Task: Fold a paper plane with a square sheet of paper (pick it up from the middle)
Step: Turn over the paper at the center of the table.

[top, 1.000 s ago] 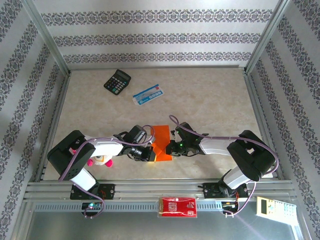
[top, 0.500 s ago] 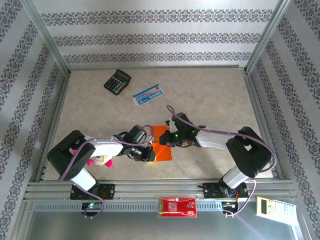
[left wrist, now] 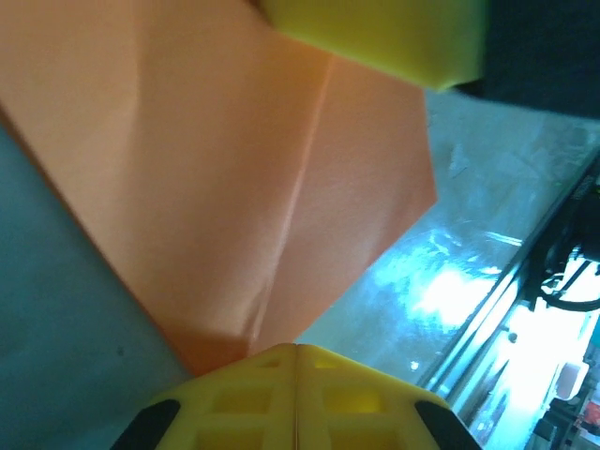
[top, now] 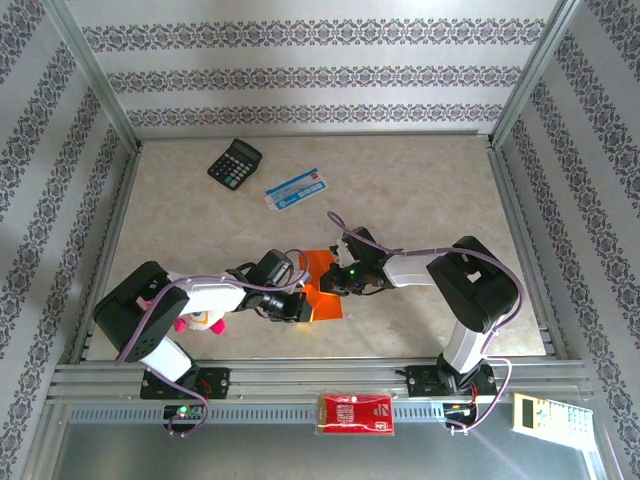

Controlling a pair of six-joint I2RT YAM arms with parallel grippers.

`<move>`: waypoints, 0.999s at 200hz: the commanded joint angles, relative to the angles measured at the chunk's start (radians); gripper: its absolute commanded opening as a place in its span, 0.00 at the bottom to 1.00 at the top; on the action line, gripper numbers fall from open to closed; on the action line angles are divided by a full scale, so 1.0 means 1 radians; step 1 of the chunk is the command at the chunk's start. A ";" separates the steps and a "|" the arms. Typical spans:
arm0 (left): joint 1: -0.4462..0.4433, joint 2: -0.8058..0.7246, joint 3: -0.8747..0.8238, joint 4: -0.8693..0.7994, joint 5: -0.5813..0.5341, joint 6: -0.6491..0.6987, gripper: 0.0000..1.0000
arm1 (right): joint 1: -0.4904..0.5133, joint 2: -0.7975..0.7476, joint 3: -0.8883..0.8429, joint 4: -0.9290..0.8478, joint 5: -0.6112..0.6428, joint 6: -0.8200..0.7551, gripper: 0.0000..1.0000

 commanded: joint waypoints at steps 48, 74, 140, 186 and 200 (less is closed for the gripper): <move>0.042 -0.024 0.069 0.041 -0.036 -0.057 0.00 | -0.007 0.052 -0.068 -0.154 0.185 -0.043 0.00; 0.039 0.014 0.089 0.050 -0.036 -0.059 0.00 | -0.007 0.053 -0.068 -0.166 0.212 -0.033 0.00; 0.021 0.098 0.083 0.033 -0.028 -0.034 0.00 | -0.001 0.061 -0.048 -0.240 0.265 -0.012 0.00; 0.019 0.116 0.031 0.011 -0.014 -0.015 0.00 | 0.007 0.071 -0.045 -0.289 0.297 0.008 0.00; 0.019 0.111 0.012 0.011 -0.005 -0.016 0.00 | 0.007 0.073 -0.048 -0.295 0.306 0.009 0.00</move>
